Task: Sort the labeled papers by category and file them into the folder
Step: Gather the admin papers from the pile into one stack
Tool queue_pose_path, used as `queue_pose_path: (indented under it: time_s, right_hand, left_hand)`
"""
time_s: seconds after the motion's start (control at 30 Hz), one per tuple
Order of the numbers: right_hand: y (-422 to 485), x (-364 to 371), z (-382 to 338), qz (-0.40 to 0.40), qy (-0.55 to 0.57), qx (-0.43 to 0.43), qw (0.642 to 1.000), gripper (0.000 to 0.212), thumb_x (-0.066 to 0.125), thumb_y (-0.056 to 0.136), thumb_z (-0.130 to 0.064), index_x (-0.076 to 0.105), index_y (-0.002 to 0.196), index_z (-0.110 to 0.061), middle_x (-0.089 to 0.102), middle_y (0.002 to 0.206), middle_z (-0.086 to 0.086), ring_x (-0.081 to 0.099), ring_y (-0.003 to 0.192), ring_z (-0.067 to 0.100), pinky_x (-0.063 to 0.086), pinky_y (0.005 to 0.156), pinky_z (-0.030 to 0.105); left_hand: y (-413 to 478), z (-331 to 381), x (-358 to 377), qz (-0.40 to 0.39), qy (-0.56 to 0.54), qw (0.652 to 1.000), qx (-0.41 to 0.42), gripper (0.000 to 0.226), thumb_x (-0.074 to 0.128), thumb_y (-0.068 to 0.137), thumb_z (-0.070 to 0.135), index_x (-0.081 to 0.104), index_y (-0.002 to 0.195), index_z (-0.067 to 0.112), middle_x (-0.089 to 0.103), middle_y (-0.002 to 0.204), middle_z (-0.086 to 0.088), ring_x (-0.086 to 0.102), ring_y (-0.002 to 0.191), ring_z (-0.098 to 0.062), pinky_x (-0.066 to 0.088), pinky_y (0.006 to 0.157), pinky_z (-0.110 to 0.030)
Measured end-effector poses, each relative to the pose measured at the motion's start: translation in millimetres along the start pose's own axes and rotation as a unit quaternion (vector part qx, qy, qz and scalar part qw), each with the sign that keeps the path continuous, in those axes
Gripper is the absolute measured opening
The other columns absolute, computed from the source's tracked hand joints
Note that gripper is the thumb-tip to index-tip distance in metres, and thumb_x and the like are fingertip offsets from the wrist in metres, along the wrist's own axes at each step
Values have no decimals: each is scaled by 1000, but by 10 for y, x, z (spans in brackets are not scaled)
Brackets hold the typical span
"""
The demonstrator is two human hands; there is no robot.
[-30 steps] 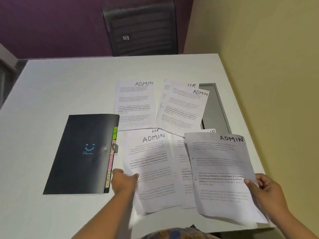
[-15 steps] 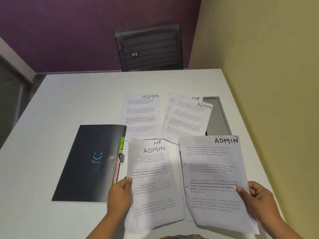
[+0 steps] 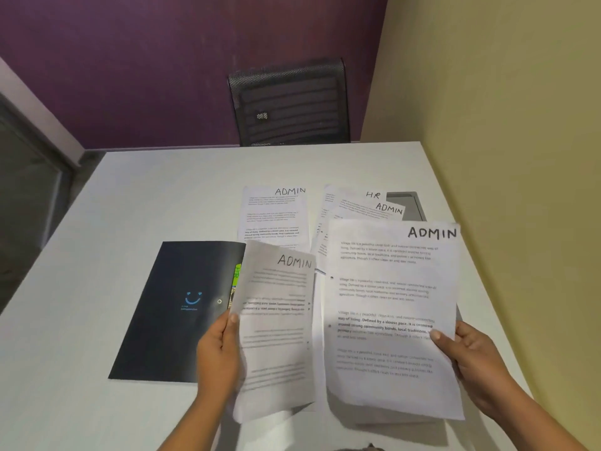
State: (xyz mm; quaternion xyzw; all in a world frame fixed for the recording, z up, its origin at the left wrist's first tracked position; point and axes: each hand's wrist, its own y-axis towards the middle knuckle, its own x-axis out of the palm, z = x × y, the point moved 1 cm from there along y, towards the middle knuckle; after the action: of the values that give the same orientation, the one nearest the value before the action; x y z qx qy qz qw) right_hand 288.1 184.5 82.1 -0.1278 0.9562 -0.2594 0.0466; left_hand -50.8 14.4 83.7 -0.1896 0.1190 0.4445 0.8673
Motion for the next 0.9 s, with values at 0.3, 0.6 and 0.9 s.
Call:
queue_pose_path:
  time_s: [0.3, 0.6, 0.9]
  right_hand:
    - [-59, 695, -143, -139, -3, 84, 987, 24, 57, 99, -20, 66, 115, -4, 75, 107, 18, 73, 98, 38, 59, 86, 49]
    - [-143, 699, 14, -77, -63, 50, 994, 18, 57, 98, -7, 73, 105, -7, 79, 96, 9, 76, 88, 28, 61, 80, 44]
    - [-125, 645, -116, -88, -84, -34, 992, 22, 67, 87, 6, 74, 103, -8, 79, 98, 7, 76, 91, 26, 60, 75, 37]
  left_hand:
    - [-116, 247, 475, -148, -200, 955, -158, 32, 55, 98, 37, 67, 118, 15, 73, 118, -8, 69, 106, -23, 52, 96, -43]
    - [-360, 357, 562, -180, -207, 948, -162, 28, 55, 99, 34, 69, 117, 18, 77, 107, -3, 74, 96, -26, 58, 86, -43]
    - [-296, 458, 549, -221, -218, 945, -107, 21, 58, 94, 1, 71, 109, 6, 77, 102, -15, 75, 91, -31, 62, 70, -37]
